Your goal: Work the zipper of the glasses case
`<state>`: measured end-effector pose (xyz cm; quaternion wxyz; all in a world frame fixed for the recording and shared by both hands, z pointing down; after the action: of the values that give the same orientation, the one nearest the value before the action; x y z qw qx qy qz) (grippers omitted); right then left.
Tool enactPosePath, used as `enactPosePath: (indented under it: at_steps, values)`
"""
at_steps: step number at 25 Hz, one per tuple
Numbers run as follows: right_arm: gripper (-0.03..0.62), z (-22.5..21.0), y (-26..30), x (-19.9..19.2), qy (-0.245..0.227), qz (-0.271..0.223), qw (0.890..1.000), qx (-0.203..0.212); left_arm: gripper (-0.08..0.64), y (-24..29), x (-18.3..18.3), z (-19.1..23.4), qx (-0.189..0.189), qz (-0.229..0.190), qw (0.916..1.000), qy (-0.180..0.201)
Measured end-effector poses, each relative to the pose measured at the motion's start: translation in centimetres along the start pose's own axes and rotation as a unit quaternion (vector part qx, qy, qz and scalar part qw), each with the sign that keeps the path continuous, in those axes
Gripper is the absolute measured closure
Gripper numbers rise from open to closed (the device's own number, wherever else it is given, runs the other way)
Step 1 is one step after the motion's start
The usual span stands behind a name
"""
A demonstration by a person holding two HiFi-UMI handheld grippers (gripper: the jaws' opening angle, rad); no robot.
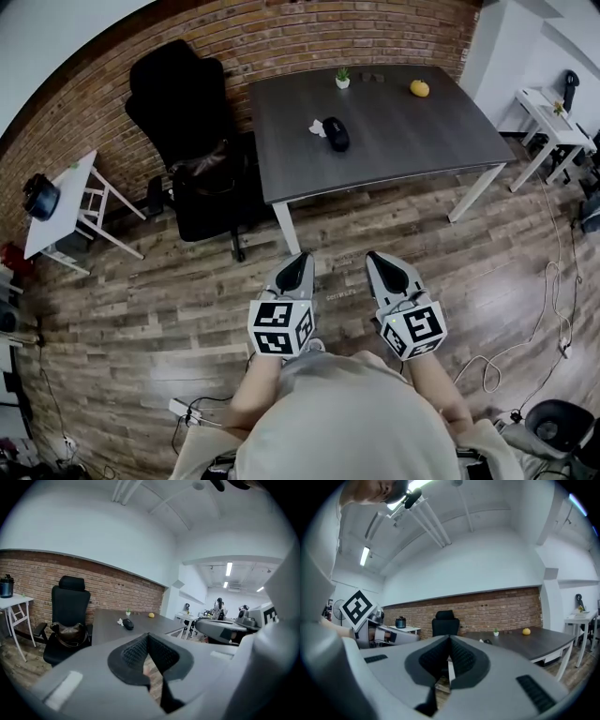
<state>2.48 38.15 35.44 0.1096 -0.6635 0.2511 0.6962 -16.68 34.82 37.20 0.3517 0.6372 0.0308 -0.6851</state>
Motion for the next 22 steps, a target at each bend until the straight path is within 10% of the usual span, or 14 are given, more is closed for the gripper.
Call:
enactPosePath:
  at_steps: [11,22]
  values:
    - [0.292,-0.2,4.6,-0.5,0.024,0.016,0.999,-0.015,0.287,2.8,0.8,4.9,-0.052,0.006,0.9986,0.008]
    - [0.188,-2.7,8.3,-0.6,0.044,0.025,0.998,-0.031,0.189,6.1,2.4,8.4,-0.059,0.001,0.9982,0.004]
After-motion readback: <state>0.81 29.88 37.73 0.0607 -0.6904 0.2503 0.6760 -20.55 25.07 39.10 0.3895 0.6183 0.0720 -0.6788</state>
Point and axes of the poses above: the fingertips, and each gripper's own axes: y forward along the fingers, z to its left, x out of its top, the point moved 8 cm from there along -y, backward along the fingers, and after that the axes turned 9 degrees about z, right-handed, at the moved point
